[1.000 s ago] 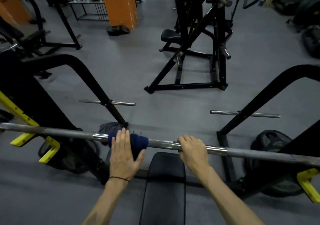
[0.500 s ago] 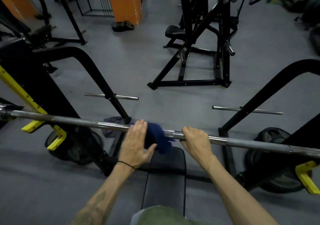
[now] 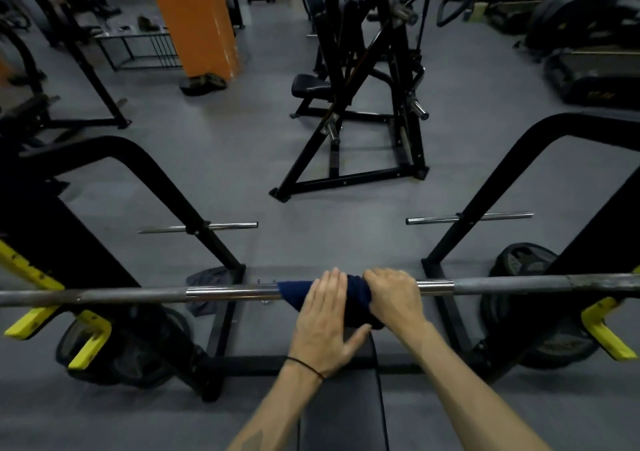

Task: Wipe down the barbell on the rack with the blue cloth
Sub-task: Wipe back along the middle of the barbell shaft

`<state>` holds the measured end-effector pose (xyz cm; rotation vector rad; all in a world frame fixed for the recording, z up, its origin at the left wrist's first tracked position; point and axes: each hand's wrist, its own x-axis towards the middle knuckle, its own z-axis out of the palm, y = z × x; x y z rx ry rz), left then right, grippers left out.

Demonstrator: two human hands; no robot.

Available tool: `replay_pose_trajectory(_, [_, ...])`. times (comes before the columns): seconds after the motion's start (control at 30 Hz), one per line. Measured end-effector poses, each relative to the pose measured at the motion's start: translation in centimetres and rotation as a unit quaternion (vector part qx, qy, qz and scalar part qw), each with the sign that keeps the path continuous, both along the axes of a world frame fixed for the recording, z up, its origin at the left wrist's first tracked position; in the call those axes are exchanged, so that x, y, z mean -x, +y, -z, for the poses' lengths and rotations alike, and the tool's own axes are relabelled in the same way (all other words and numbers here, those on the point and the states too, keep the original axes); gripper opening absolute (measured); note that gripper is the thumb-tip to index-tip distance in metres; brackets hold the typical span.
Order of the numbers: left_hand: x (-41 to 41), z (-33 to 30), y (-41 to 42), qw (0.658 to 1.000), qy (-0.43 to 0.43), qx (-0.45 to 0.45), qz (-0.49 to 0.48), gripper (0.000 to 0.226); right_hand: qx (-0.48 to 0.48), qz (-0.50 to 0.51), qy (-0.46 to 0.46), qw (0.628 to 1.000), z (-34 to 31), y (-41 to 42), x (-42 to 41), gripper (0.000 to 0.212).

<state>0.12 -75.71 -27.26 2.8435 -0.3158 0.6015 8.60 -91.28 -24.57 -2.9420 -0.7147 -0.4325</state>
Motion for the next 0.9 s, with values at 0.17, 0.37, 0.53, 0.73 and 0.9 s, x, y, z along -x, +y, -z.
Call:
replay_pose_trajectory(0.17, [1.4, 0.3, 10.8, 0.998, -0.001, -0.013, -0.061, 0.088, 0.023, 0.007, -0.001, 1.0, 0.2, 0.1, 0.2, 0.042])
replay_pose_trajectory(0.37, [1.9, -0.3, 10.3, 0.989, 0.047, -0.012, -0.139, 0.094, 0.039, 0.097, 0.003, 0.995, -0.4, 1.9, 1.7, 0.04])
replay_pose_trajectory(0.53, [0.8, -0.8, -0.1, 0.999, 0.037, 0.021, 0.011, 0.088, 0.025, 0.109, 0.027, 0.993, -0.1, 2.2, 3.0, 0.035])
replay_pose_trajectory(0.73, [1.8, -0.6, 8.0, 0.999, 0.038, 0.004, -0.009, 0.085, 0.025, 0.051, 0.022, 0.998, -0.3, 0.0, 3.2, 0.04])
replay_pose_trajectory(0.9, [3.9, -0.1, 16.5, 0.993, 0.027, -0.039, -0.104, 0.089, 0.027, 0.078, -0.002, 0.997, 0.1, 1.3, 3.6, 0.034])
